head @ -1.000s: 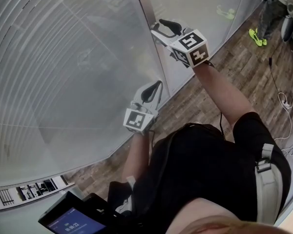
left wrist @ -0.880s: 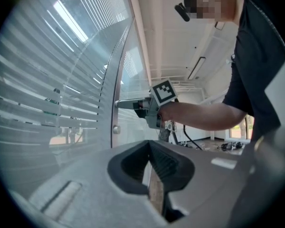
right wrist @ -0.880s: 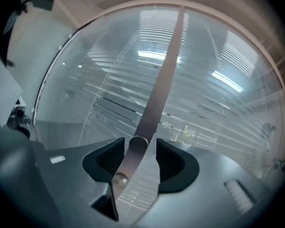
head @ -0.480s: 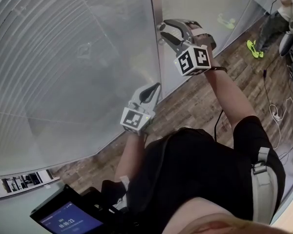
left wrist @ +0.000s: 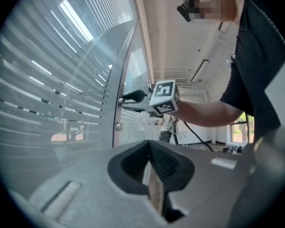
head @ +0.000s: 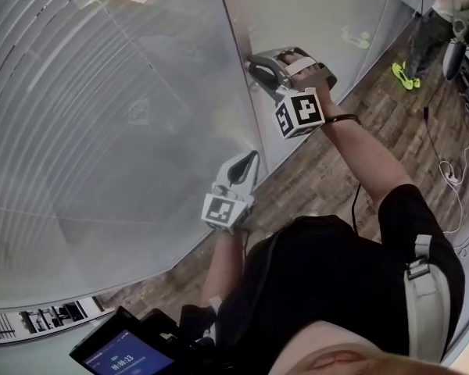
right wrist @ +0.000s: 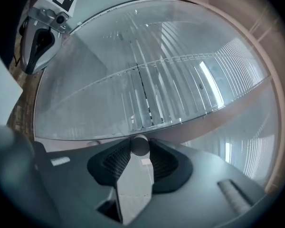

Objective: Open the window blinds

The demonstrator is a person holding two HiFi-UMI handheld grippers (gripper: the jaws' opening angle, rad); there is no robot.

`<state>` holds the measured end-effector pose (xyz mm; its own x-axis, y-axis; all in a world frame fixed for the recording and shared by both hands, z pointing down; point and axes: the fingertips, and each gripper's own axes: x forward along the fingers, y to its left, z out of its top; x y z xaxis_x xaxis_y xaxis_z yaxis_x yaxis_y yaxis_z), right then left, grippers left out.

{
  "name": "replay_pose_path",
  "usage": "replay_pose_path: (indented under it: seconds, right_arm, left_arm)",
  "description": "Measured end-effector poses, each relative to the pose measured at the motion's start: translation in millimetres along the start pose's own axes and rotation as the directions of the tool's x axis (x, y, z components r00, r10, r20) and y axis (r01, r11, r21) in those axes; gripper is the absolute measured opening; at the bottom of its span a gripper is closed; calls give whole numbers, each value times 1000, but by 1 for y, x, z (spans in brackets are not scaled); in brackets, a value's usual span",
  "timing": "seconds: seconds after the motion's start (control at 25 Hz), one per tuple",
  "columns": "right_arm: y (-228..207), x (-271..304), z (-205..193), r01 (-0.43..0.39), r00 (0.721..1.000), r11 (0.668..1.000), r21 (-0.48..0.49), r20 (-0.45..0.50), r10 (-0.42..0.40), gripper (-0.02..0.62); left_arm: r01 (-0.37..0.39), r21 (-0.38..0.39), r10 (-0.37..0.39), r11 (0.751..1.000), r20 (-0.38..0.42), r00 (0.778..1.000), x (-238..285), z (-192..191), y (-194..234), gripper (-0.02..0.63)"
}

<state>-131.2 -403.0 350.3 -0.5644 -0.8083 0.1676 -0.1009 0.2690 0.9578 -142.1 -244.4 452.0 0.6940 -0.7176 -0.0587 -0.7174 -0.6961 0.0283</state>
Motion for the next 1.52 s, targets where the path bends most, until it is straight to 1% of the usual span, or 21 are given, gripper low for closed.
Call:
replay_pose_path:
  seconds: [0.04, 0.12, 0.2, 0.24, 0.36, 0.52, 0.64, 0.72, 0.76, 0.84, 0.92, 1.0, 1.08, 1.16, 1.2, 1.24, 1.36, 1.4, 1.52]
  right_arm:
    - [-1, 1, 0, 0, 1000, 1000, 24, 2, 0, 129]
    - [-4, 0, 2, -6, 1000, 992, 128, 21, 4, 127]
    - [-7, -2, 3, -17, 999, 967, 255, 43, 6, 127]
    - [-9, -2, 3, -23, 999, 955, 297, 48, 9, 129]
    - [-8, -3, -1, -42, 998, 925, 377, 55, 23, 129]
    - [-10, -5, -3, -49, 997, 859, 510, 70, 15, 127]
    - [-15, -4, -2, -43, 997, 832, 553, 72, 4, 127]
    - [-19, -4, -1, -37, 998, 817, 576, 69, -4, 127]
    - [-17, -6, -2, -38, 998, 803, 595, 67, -2, 127]
    - [-4, -14, -6, -50, 998, 760, 648, 66, 10, 127]
    - [3, -15, -10, -64, 997, 704, 707, 81, 10, 127]
    - [3, -11, -13, -82, 994, 636, 767, 105, 2, 127]
    - [1, -10, -13, -101, 992, 565, 819, 124, -3, 127]
    - [-4, -9, -12, -109, 992, 504, 857, 130, -6, 127]
    - [-6, -9, -11, -111, 991, 482, 869, 130, -7, 127]
    - [-7, -9, -11, -111, 992, 468, 877, 129, -6, 127]
    - [-4, -7, -15, -112, 992, 442, 890, 126, -3, 127]
    - [-4, -6, -17, -116, 991, 426, 897, 130, -4, 127]
    - [-7, -7, -17, -129, 990, 363, 923, 142, -9, 127]
  left_arm:
    - [3, -1, -3, 1000, -6, 1000, 0, 0, 0, 3]
    - [7, -15, -8, 1000, -26, 1000, 0, 0, -5, 3]
    - [9, -24, -10, 1000, -37, 999, 0, -1, -7, 3]
    - [11, -23, -12, 1000, -38, 999, 1, -1, -7, 3]
    - [18, -16, -18, 1000, -40, 999, 2, -1, -6, 3]
    - [21, -15, -22, 1000, -50, 999, 1, -1, -6, 3]
    - [26, -3, -27, 1000, -44, 999, 2, 1, -4, 3]
    - [24, -2, -24, 1000, -16, 1000, 2, 1, -1, 3]
    - [23, -14, -23, 1000, -2, 1000, 1, -3, -4, 3]
    - [31, -36, -32, 999, -8, 999, -3, -20, -14, 3]
    - [31, -30, -32, 999, -26, 999, -4, -35, -15, 3]
    - [28, -19, -29, 999, -24, 999, -2, -35, -11, 3]
    - [31, -23, -32, 999, -12, 999, 1, -27, -11, 3]
    - [34, -19, -34, 999, -7, 999, 1, -21, -10, 3]
    - [32, -12, -32, 999, -10, 999, 0, -21, -8, 3]
    - [30, -9, -30, 1000, -12, 999, -1, -20, -8, 3]
    - [25, -18, -25, 1000, -14, 1000, -2, -18, -9, 3]
    - [25, -22, -25, 999, -14, 1000, -1, -18, -9, 3]
    - [33, -29, -33, 999, -10, 999, 1, -13, -11, 3]
